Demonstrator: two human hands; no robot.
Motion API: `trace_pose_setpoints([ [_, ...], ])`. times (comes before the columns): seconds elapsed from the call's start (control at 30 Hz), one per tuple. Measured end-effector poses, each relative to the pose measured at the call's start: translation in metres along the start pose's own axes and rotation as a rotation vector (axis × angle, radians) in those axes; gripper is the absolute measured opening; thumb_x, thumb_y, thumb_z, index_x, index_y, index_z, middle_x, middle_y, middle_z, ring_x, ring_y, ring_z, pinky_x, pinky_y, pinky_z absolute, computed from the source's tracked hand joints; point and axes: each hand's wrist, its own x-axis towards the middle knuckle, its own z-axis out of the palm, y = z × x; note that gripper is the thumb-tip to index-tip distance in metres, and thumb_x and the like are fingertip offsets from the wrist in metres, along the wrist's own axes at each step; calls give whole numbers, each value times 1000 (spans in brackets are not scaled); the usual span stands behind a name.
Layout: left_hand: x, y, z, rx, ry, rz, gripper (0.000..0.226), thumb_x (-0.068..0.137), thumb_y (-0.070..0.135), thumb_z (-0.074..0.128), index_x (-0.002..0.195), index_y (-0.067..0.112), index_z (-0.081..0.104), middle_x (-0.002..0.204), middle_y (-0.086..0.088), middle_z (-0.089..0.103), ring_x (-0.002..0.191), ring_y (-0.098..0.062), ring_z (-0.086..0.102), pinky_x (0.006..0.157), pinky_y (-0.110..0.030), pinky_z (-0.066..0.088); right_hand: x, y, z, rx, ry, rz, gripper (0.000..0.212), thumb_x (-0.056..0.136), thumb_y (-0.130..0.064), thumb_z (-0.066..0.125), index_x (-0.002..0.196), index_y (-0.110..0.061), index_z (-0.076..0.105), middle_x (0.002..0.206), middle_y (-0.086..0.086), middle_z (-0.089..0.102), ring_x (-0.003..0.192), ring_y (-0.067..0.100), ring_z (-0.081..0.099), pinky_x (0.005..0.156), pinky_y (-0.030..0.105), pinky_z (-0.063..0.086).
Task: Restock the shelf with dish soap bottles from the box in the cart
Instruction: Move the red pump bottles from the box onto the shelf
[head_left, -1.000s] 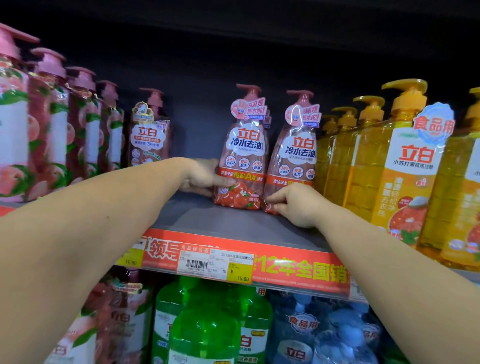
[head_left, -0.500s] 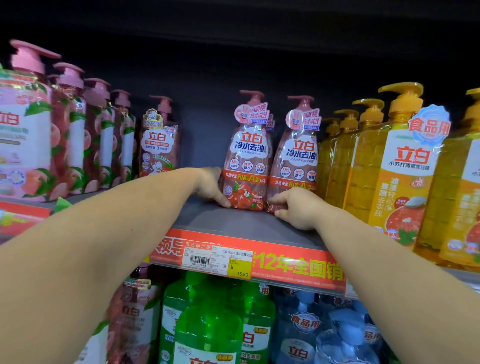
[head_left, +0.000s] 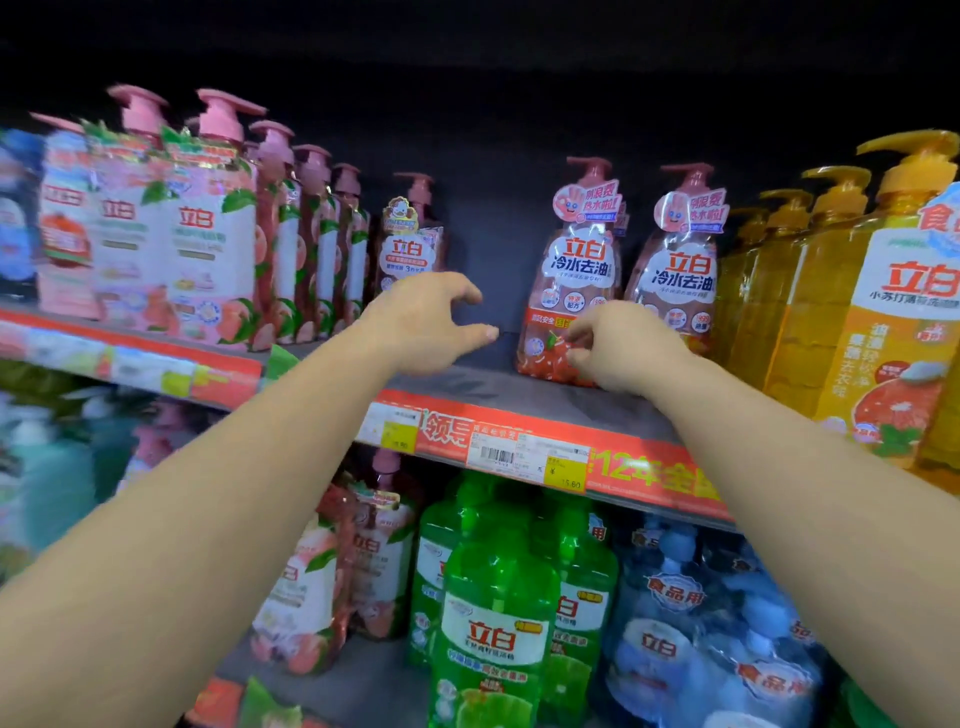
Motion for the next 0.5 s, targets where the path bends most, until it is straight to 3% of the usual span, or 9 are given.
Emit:
trace_pose_setpoints([
  [0.1,-43,-31,-23,-24,106,-59,46,87,40,67,127,17,62,129,0,62,119,-20,56,99,-29,41,1,-64,3,63,83,-96,27,90,-27,59,113,-21,70,120,7,66,112,30,59,93,41,50],
  [0.27,-127,-125,-86,99,104,-268,48,87,37,68,128,13,61,132,-7,61,123,-24,55,97,-28,40,-1,-203,21,262,139,-272,24,89,-25,55,107,-25,71,111,6,65,107,30,58,85,39,51],
  [0.37,-196,-201,-139,226,73,-409,43,80,48,68,110,18,67,111,-9,67,111,-31,61,88,-35,49,-17,-312,36,408,77,-359,26,89,-23,55,111,-22,70,116,8,66,109,31,59,90,39,50],
  [0.5,-286,-274,-201,428,-48,-610,62,79,53,68,131,21,57,128,-11,61,119,-31,56,97,-38,48,-51,-447,65,490,-54,-480,32,87,-25,57,117,-24,68,123,9,65,113,33,59,93,41,50],
])
